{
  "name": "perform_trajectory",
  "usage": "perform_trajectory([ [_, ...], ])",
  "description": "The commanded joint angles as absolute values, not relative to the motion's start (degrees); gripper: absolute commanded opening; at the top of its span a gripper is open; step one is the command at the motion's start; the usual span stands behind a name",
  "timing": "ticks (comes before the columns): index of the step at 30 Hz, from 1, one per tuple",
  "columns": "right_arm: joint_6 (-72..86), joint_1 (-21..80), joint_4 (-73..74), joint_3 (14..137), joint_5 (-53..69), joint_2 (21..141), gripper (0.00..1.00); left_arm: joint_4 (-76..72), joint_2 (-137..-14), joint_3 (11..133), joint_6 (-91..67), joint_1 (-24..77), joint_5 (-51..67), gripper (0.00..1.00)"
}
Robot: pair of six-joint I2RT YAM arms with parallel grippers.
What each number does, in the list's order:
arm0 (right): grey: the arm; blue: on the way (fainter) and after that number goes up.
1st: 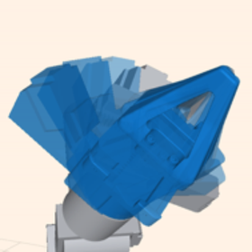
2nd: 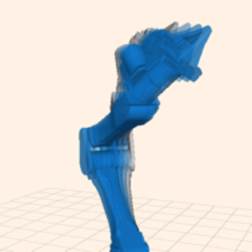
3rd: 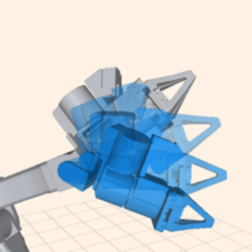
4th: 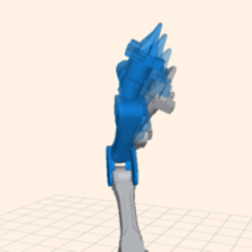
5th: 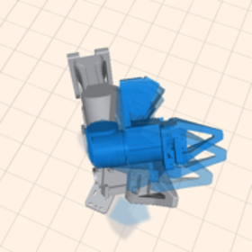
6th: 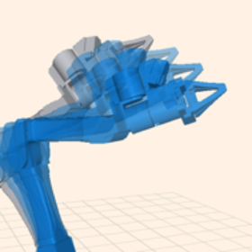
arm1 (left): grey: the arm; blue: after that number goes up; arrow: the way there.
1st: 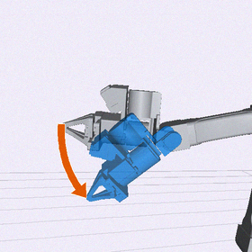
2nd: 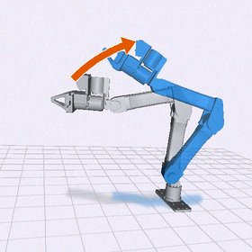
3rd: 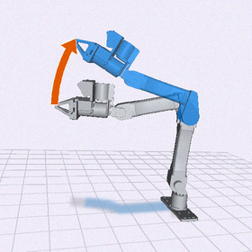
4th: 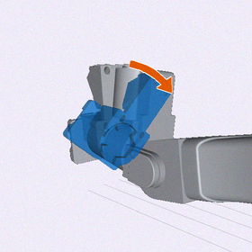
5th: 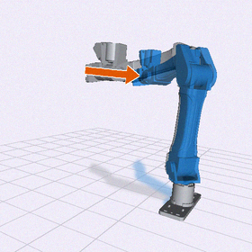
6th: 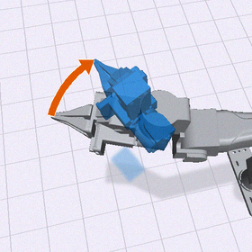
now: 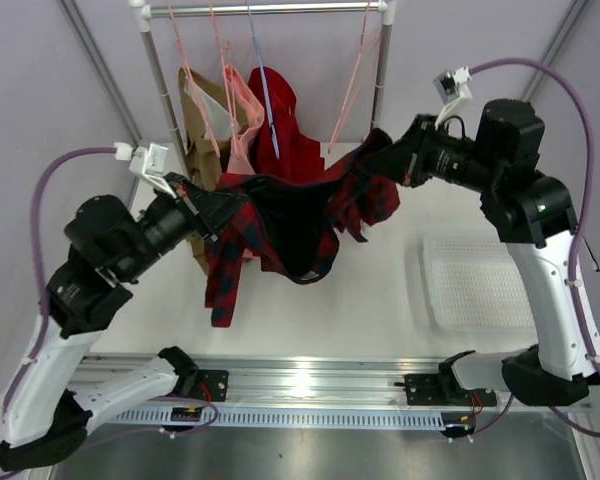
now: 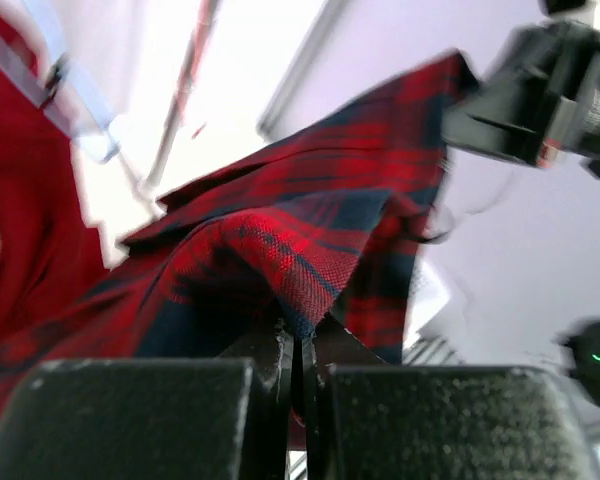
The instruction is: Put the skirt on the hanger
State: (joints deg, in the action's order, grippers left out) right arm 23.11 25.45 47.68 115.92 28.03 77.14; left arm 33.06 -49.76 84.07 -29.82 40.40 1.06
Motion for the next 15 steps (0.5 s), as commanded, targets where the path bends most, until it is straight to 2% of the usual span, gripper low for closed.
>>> perform_trajectory([
  [1, 28.55, 18.14, 36.77, 100.77, 42.60, 73.40, 0.00, 36.40, -51.95, 76.40, -34.62, 32.46, 9.29, 0.00],
  [2, 30.48, 16.63, 34.30, 96.20, 46.63, 71.91, 0.00, 34.73, -51.60, 73.59, -36.28, 26.52, 12.71, 0.00],
  [3, 31.45, 15.05, 29.67, 87.89, 48.76, 69.63, 0.00, 29.76, -51.16, 64.60, -39.52, 23.58, 16.66, 0.00],
  [5, 33.65, 11.44, 23.94, 80.54, 54.02, 67.69, 0.00, 25.25, -50.19, 54.30, -42.44, 17.35, 24.77, 0.00],
  [10, 37.25, 10.55, 12.16, 58.07, 58.19, 63.03, 0.00, 15.06, -51.50, 43.08, -46.05, 15.73, 28.38, 0.00],
  [15, 37.70, 15.01, 9.23, 45.20, 50.30, 61.09, 0.00, 9.59, -54.22, 32.88, -48.25, 15.73, 28.74, 0.00],
])
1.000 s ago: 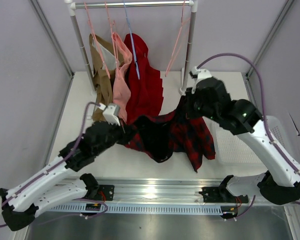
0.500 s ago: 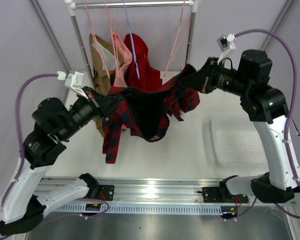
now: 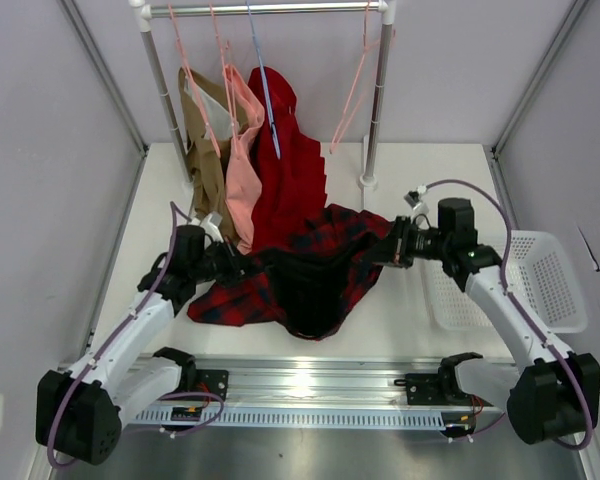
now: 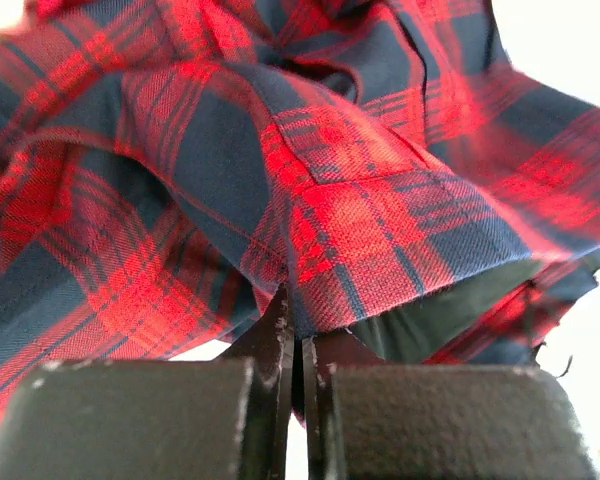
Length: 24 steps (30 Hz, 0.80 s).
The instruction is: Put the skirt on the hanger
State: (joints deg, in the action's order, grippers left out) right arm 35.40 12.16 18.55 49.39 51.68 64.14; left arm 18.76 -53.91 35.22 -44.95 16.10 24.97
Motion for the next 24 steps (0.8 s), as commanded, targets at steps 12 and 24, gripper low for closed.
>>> perform_trajectory([
  [12, 36.21, 30.23, 12.02, 35.41, 21.65, 73.80, 0.00, 4.22, -62.31, 26.46, -46.67, 15.73, 25.32, 0.02],
  [24, 36.03, 36.38, 22.05, 38.75, 1.60, 73.75, 0.59, 8.69, -62.33, 28.30, -42.54, 17.58, 20.57, 0.20],
])
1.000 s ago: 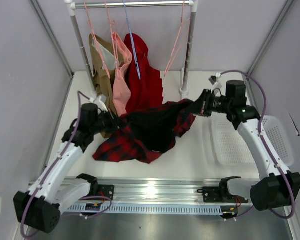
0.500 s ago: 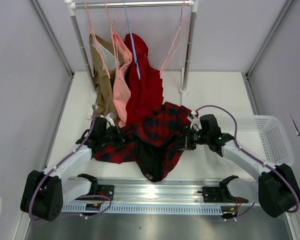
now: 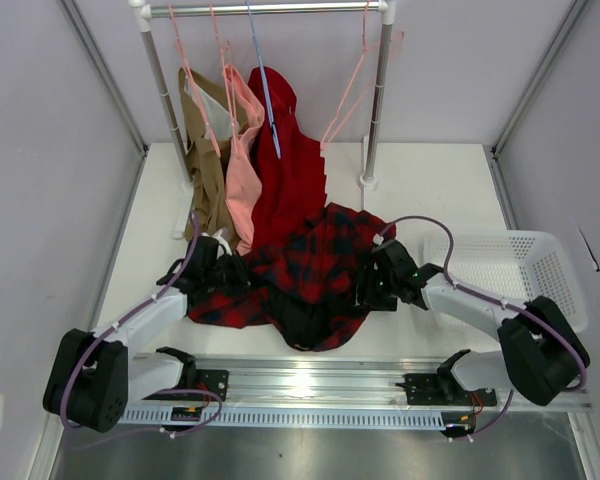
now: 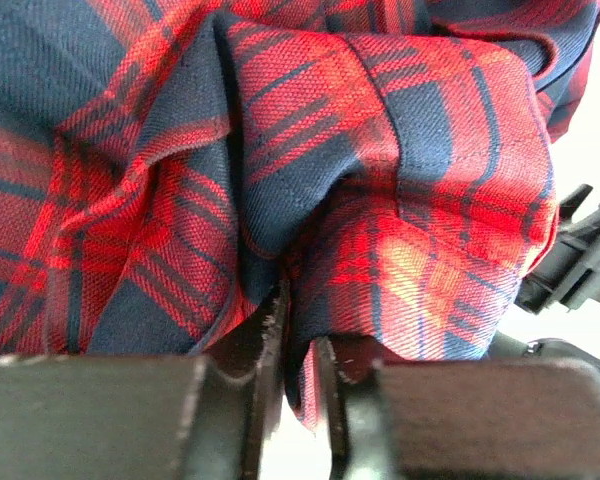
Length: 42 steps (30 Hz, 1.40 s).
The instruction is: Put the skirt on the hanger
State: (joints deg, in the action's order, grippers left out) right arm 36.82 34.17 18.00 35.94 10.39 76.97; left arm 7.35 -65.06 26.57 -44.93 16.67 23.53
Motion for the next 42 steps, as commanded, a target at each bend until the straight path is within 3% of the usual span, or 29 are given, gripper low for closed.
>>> perform_trajectory([
  [1, 36.04, 37.08, 24.15, 40.50, 0.71, 72.26, 0.66, 10.01, -61.88, 28.74, -42.37, 18.27, 20.04, 0.22],
  [6, 36.56, 40.51, 31.97, 46.22, -5.43, 67.86, 0.77, 12.48, -59.95, 29.53, -41.57, 20.21, 17.32, 0.30],
  [18, 38.85, 42.45, 40.60, 51.15, -11.69, 61.44, 0.77, 17.13, -56.87, 32.17, -38.50, 21.71, 15.56, 0.52],
  [31, 37.88, 43.42, 42.27, 54.05, -13.62, 61.70, 0.76, 27.94, -52.56, 42.89, -30.86, 21.80, 15.29, 0.65],
  [32, 37.79, 43.42, 42.80, 54.92, -13.80, 61.70, 0.76, 29.17, -52.30, 45.85, -30.33, 21.97, 15.99, 0.71],
  [35, 37.09, 43.42, 43.50, 56.77, -14.06, 61.61, 0.76, 32.24, -51.50, 49.47, -28.13, 23.37, 15.83, 0.72],
  [42, 35.86, 42.89, 44.21, 58.80, -14.06, 61.08, 0.76, 35.60, -57.11, 72.57, -23.03, 33.99, 6.97, 0.74],
])
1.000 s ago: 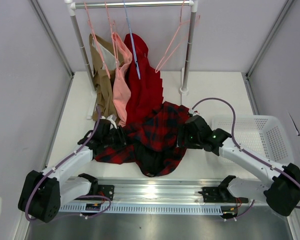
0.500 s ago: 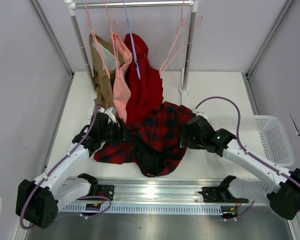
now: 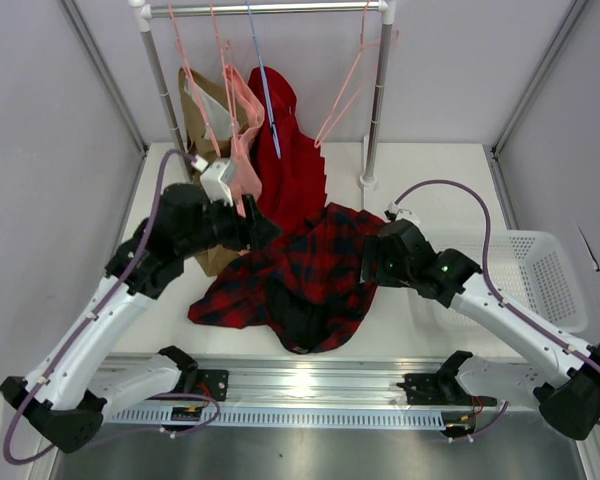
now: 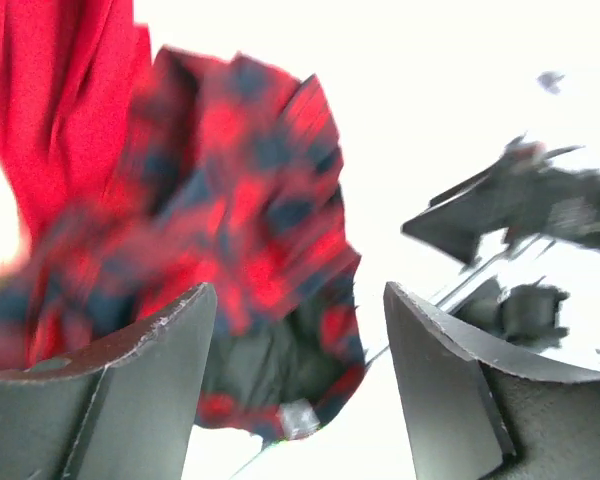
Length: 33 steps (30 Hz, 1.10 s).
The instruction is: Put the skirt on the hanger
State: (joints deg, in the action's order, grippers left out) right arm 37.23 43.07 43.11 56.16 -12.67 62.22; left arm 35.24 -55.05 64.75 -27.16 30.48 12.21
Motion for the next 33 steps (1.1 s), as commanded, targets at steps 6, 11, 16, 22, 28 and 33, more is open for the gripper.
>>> perform_trajectory([
  [6, 35.33, 41.57, 44.30, 58.80, -13.10, 60.65, 0.73, 25.16, -67.14, 90.95, -16.18, 38.41, -2.54, 0.80],
  [11, 35.16, 41.13, 44.65, 58.89, -12.48, 59.77, 0.71, 9.00, -74.43, 94.39, -8.98, 38.50, -3.95, 0.81],
  [16, 34.98, 40.96, 44.83, 59.50, -11.87, 58.54, 0.65, 4.74, -86.09, 103.43, -1.16, 38.58, -5.72, 0.84],
  [22, 34.37, 40.87, 45.70, 60.56, -11.69, 57.57, 0.62, 5.89, -99.47, 118.70, 2.28, 38.50, -6.94, 0.87],
  [28, 33.23, 40.69, 46.93, 61.52, -11.69, 56.69, 0.61, 7.03, -112.40, 130.24, 4.13, 38.50, -9.74, 0.88],
  [33, 31.91, 40.43, 47.55, 62.40, -12.04, 56.34, 0.60, 6.86, -119.34, 136.05, 5.27, 38.50, -11.43, 0.92],
])
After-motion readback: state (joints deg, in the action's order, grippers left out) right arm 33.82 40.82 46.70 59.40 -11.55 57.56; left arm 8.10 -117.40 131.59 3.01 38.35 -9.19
